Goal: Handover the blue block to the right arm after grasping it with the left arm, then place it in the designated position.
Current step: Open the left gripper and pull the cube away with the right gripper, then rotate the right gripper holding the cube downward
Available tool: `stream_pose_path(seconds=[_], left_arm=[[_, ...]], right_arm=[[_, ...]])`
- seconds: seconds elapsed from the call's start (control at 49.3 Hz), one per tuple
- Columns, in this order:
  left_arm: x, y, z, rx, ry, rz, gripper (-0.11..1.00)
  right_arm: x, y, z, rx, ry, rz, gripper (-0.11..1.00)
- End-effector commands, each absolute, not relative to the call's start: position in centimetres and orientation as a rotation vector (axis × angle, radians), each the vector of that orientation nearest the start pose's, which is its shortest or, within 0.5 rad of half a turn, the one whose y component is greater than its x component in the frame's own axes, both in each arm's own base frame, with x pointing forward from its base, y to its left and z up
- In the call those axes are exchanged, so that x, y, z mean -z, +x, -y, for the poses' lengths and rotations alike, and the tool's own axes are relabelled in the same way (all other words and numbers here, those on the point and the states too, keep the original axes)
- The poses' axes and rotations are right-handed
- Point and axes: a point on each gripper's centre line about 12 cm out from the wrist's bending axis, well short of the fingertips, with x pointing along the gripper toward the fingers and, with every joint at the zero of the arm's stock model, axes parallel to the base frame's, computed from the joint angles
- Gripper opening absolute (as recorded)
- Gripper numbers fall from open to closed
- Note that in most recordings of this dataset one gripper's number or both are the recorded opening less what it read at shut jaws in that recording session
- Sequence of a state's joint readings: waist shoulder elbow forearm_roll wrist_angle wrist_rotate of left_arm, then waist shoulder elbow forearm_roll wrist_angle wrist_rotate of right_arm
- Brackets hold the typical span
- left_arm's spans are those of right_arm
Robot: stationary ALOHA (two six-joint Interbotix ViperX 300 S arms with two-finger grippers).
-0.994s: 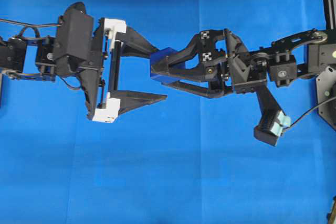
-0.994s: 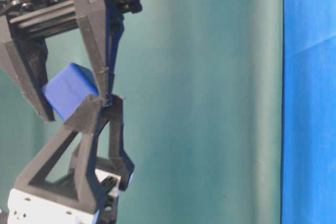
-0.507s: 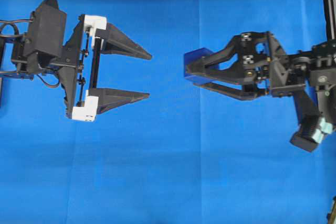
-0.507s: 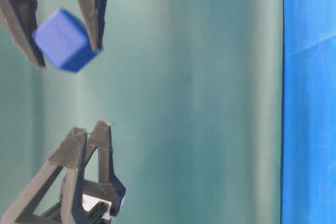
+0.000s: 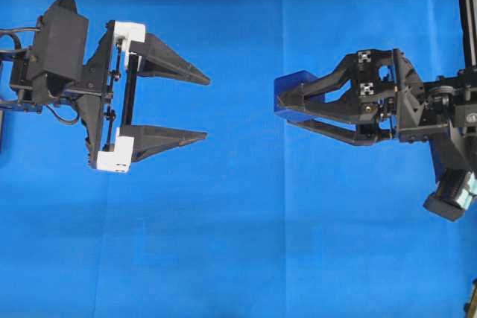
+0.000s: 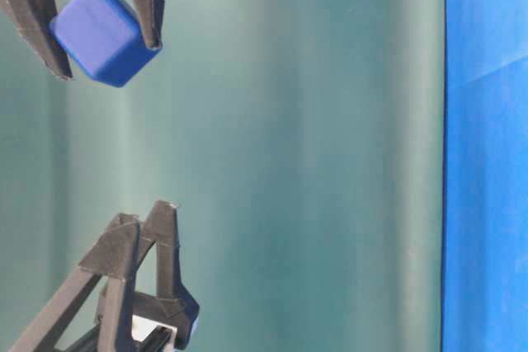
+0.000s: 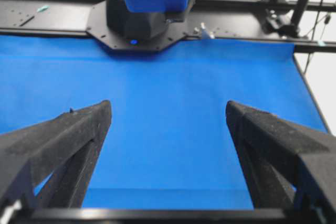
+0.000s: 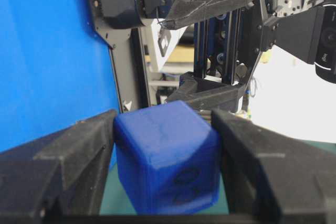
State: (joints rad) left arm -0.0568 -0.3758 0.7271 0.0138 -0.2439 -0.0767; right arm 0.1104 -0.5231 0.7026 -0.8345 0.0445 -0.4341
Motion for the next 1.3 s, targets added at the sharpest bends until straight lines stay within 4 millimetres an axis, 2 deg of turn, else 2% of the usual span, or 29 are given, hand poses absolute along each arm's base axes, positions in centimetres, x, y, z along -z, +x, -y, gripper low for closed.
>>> stream_pose_path(seconds=[0.0,0.243,0.629,1.034,1.278], left_arm=[[-32.3,34.2,2.1,0.061,-0.06,-0.076,0.93],[-32.5,34.3,2.1,0.062,-0.057,-0.071,0.93],[-32.5,34.2,2.1,0.062,-0.054,-0.072,0.93],[-32.5,34.2,2.4,0.071,-0.052,-0.071,0.93],[-32.6,34.2,2.5,0.074,-0.052,-0.07,0.93]], right_arm=[[-34.6,31.0,-3.2,-0.19,-1.266,-0.11,0.5],[-34.7,31.0,-3.2,-0.178,-1.119,-0.119,0.5],[-34.8,30.9,-3.0,-0.13,-0.647,-0.166,0.5],[-35.9,31.0,-2.8,-0.063,-0.155,-0.181,0.5],[-35.9,30.6,-2.5,-0.023,0.038,-0.197,0.5]])
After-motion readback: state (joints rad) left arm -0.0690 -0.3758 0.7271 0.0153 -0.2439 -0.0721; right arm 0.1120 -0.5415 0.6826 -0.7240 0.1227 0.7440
